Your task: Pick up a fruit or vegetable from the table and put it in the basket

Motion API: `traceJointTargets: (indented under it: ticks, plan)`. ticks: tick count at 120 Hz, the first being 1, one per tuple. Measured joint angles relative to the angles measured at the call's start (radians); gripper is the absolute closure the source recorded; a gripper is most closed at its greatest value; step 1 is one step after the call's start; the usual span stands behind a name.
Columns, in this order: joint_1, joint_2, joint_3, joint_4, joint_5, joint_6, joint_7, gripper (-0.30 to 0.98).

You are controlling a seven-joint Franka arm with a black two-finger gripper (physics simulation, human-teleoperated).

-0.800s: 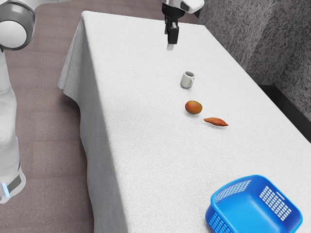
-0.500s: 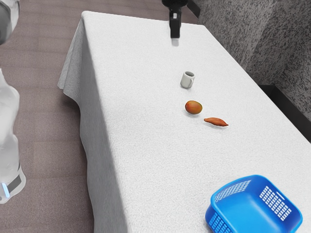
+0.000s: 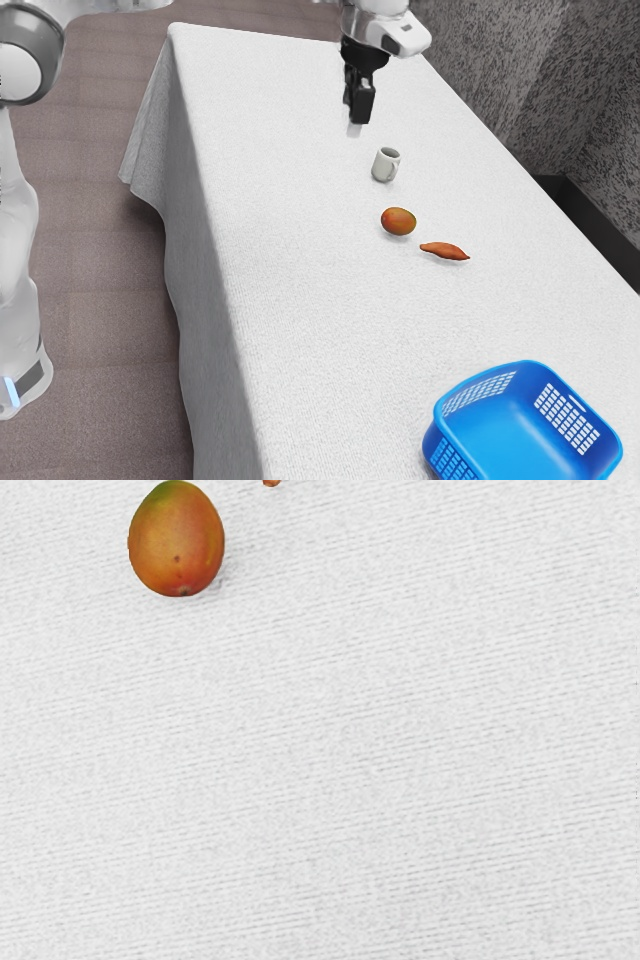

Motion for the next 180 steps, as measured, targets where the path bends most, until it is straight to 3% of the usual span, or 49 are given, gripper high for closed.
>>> traceJointTargets:
  ticks: [23, 44, 51, 72, 95, 109, 123, 144, 161, 180]
  plan:
    - [-0.213, 0.037, -0.044, -0.040, 0.051, -0.014, 0.007, 0.00]
    - [-0.350, 0.035, 0.038, -0.045, 0.063, 0.076, 0.147, 0.00]
    - [-0.305, 0.035, 0.061, -0.068, 0.061, 0.113, 0.204, 0.00]
    - [-0.044, -0.057, 0.112, -0.251, 0.055, 0.170, 0.330, 0.00]
    - [-0.048, -0.068, 0.123, -0.254, 0.047, 0.205, 0.427, 0.00]
    - [-0.034, 0.015, 0.121, -0.132, 0.023, 0.225, 0.495, 0.00]
    - [0.017, 0.182, 0.112, -0.014, -0.051, 0.235, 0.561, 0.00]
    - [0.165, 0.274, 0.093, 0.066, -0.148, 0.244, 0.642, 0.00]
    - [0.161, 0.322, 0.035, 0.115, -0.224, 0.235, 0.648, 0.00]
    - [0.159, 0.314, 0.016, 0.092, -0.249, 0.185, 0.573, 0.00]
